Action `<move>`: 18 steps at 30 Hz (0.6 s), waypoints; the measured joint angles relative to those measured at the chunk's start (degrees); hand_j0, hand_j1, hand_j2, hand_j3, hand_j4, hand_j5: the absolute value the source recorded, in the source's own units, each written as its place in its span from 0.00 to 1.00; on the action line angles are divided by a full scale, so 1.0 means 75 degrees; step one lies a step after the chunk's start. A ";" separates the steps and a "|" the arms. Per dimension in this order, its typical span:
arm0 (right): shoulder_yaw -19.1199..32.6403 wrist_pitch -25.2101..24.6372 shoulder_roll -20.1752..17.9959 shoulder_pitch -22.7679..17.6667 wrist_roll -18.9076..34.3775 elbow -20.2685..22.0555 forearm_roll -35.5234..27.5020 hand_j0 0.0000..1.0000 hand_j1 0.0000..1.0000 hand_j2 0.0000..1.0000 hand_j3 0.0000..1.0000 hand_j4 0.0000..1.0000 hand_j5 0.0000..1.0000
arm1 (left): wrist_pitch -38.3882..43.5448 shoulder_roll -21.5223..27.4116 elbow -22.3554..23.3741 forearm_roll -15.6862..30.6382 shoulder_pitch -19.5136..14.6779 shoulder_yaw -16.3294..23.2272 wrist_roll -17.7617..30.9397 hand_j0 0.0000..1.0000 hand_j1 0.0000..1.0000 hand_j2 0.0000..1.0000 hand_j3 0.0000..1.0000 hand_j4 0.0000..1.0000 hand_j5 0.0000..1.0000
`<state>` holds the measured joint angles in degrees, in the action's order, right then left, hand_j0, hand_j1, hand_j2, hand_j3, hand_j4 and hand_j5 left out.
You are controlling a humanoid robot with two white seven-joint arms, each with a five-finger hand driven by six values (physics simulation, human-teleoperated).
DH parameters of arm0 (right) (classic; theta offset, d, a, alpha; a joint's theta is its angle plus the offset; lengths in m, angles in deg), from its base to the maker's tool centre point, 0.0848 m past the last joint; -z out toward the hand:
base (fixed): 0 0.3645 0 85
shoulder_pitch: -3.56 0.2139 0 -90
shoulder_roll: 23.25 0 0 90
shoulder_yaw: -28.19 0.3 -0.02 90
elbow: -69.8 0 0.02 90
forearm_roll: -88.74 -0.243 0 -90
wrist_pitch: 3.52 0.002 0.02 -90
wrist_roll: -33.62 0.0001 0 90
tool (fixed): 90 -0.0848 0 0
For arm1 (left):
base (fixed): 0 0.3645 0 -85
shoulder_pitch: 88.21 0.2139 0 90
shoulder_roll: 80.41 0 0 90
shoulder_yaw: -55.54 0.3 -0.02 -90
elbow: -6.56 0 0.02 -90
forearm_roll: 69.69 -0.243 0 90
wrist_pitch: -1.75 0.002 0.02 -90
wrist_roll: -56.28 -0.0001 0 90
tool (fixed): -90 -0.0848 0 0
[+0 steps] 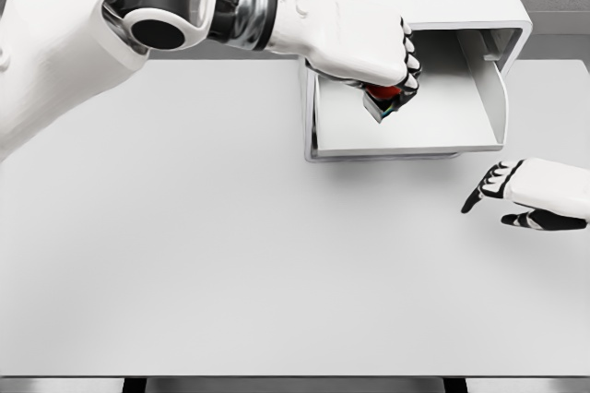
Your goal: Slide open multi-storey tabletop storage cabinets and put open load switch and slide close multi-storey tabletop storage cabinets
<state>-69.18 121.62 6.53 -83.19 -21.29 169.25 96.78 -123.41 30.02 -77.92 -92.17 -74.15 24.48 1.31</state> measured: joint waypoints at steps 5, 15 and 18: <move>-0.0020 0.0002 0.0001 -0.0012 -0.0008 0.0003 -0.0012 0.69 0.69 0.69 0.69 0.69 0.69 | 0.0000 -0.0035 0.0010 -0.0038 0.0000 0.0001 0.0000 0.56 0.56 0.56 0.56 0.56 0.56; -0.0025 0.0003 0.0001 -0.0035 -0.0010 0.0003 -0.0005 0.69 0.69 0.69 0.69 0.69 0.69 | 0.0002 -0.0078 0.0154 -0.0047 0.0012 0.0062 -0.0001 0.86 0.86 0.86 0.86 0.86 0.86; -0.0025 0.0003 0.0001 -0.0047 -0.0010 0.0003 -0.0004 0.69 0.69 0.69 0.69 0.69 0.69 | 0.0002 -0.0109 0.0285 -0.0049 0.0012 0.0090 -0.0001 0.94 0.94 0.94 0.94 0.94 0.94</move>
<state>-69.36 121.64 6.54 -83.54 -21.36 169.27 96.75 -123.40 29.20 -75.78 -92.53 -74.06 25.15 1.31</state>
